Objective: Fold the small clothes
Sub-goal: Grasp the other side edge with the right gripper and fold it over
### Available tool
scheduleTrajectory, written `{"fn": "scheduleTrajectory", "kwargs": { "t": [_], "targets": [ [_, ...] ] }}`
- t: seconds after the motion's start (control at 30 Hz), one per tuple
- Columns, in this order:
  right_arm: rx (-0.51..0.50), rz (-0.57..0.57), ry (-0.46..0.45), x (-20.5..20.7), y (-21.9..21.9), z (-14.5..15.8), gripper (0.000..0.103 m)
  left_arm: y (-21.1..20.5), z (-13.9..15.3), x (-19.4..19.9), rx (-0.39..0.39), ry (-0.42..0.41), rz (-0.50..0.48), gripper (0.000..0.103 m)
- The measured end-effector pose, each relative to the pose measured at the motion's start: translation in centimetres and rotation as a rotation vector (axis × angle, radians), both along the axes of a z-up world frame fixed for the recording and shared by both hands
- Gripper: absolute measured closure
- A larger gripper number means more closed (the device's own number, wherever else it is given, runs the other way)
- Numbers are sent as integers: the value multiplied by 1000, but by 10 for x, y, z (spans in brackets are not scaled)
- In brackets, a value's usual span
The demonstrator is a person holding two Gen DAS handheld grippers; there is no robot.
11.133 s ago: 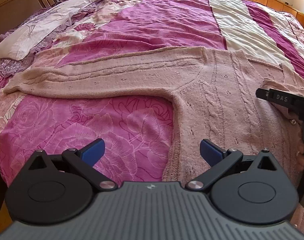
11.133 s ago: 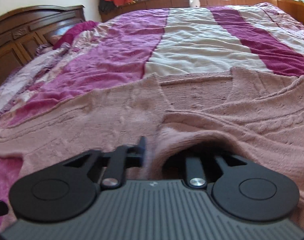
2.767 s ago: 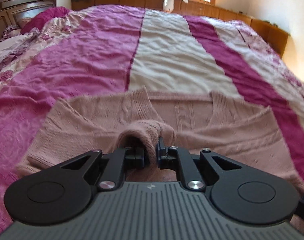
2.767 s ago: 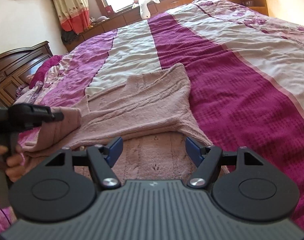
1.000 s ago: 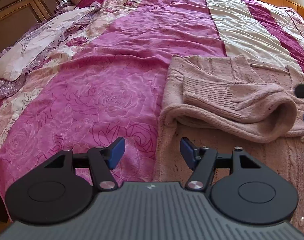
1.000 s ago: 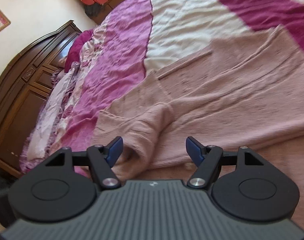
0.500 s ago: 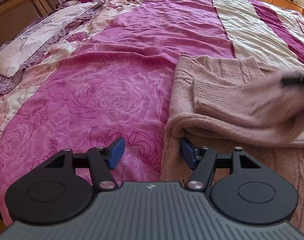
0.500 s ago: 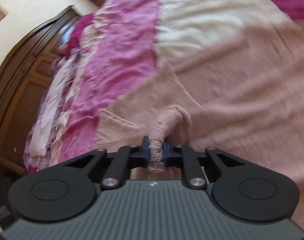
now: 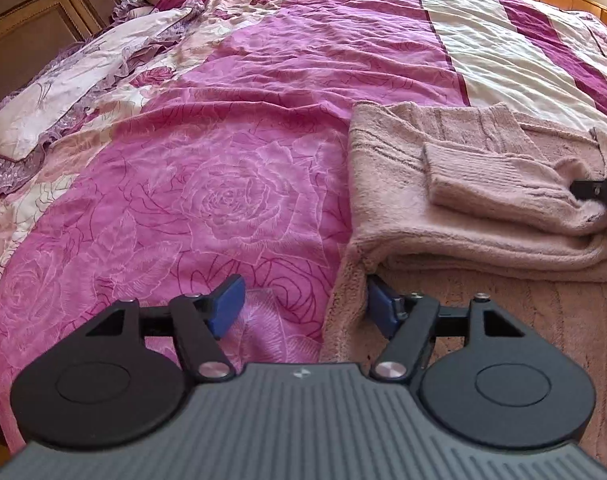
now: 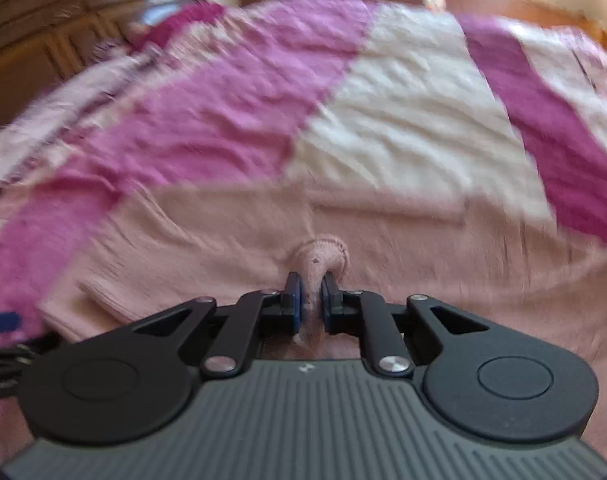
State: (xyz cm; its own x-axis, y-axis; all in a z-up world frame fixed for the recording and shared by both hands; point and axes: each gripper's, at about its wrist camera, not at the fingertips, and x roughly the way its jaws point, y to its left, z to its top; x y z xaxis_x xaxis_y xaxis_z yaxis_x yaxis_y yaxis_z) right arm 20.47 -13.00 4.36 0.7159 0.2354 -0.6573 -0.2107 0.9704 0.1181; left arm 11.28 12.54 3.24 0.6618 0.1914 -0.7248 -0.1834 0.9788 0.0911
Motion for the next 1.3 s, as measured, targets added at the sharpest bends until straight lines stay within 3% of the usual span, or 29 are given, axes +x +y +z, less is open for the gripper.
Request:
{"fn": "scheduleTrajectory", "kwargs": {
  "t": [0.2,0.3,0.4,0.57,0.73,0.97,1.0,1.1,1.3],
  "targets": [
    [4,-17,-14,-8,0,7,83,3,5,-2,-19,3,0,29],
    [-21,-16,-55,-19,6,23,66,3,9,-6,-21,0,-6,29],
    [-25,2,-109,-32,16,38,57,4,15,-11,-26,3,-7,29],
    [47,132,-120,-44,47,50,57,6,27,-21,-63,-15,-9,29],
    [108,263,-78,-44,83,37,57,6,34,-26,-57,-28,-8,29],
    [53,257,-33,-35,107,9,59,12,33,-28,-62,-24,9,29],
    [42,252,-32,-35,108,6,61,12,34,-28,-64,-25,12,29],
    [12,243,-46,-36,107,3,88,13,37,-29,-72,-33,11,29],
    [50,206,-117,-43,84,23,91,3,48,-22,-64,-58,-16,29]
  ]
}}
